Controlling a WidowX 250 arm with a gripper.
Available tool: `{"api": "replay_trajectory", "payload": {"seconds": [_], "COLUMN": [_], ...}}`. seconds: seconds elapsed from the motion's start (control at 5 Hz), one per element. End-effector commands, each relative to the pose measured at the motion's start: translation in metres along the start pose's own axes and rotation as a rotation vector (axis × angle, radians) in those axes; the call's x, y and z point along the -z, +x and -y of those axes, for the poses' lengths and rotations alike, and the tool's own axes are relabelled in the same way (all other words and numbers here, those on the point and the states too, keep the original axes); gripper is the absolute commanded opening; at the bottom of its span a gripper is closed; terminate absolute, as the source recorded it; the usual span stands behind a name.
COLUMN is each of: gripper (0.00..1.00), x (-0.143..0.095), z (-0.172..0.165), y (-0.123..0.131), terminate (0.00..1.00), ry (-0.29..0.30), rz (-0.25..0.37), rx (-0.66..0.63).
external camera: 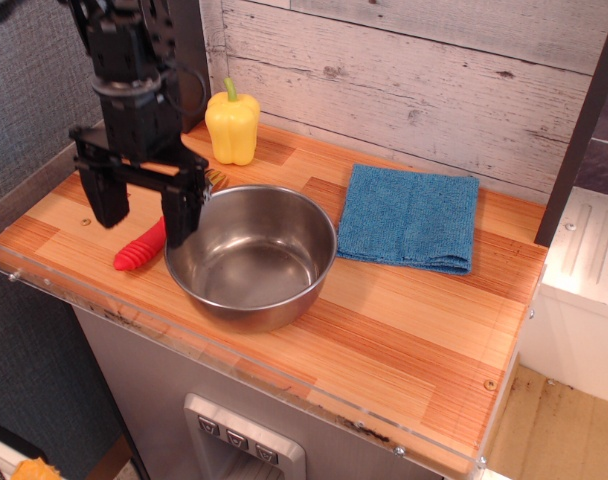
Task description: PICK UP THE VESSEL AND PUT ON THE BLUE TOWEL
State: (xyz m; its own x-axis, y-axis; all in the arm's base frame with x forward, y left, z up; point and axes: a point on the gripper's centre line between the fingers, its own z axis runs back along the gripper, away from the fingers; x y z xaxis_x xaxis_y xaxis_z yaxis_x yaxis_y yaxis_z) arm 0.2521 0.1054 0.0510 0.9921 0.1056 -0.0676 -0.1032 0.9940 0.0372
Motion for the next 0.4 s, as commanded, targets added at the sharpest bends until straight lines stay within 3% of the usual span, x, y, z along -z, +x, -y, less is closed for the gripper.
{"api": "replay_trajectory", "payload": {"seconds": [0.0,0.2], "gripper": [1.0,0.0], "x": [0.0073,0.0048], "z": [0.0051,0.0117], "y": [0.0124,0.012], "terminate": [0.0,0.0], "ry": [0.081,0.093], "rz": [0.061,0.153], "rx": [0.04,0.084]}}
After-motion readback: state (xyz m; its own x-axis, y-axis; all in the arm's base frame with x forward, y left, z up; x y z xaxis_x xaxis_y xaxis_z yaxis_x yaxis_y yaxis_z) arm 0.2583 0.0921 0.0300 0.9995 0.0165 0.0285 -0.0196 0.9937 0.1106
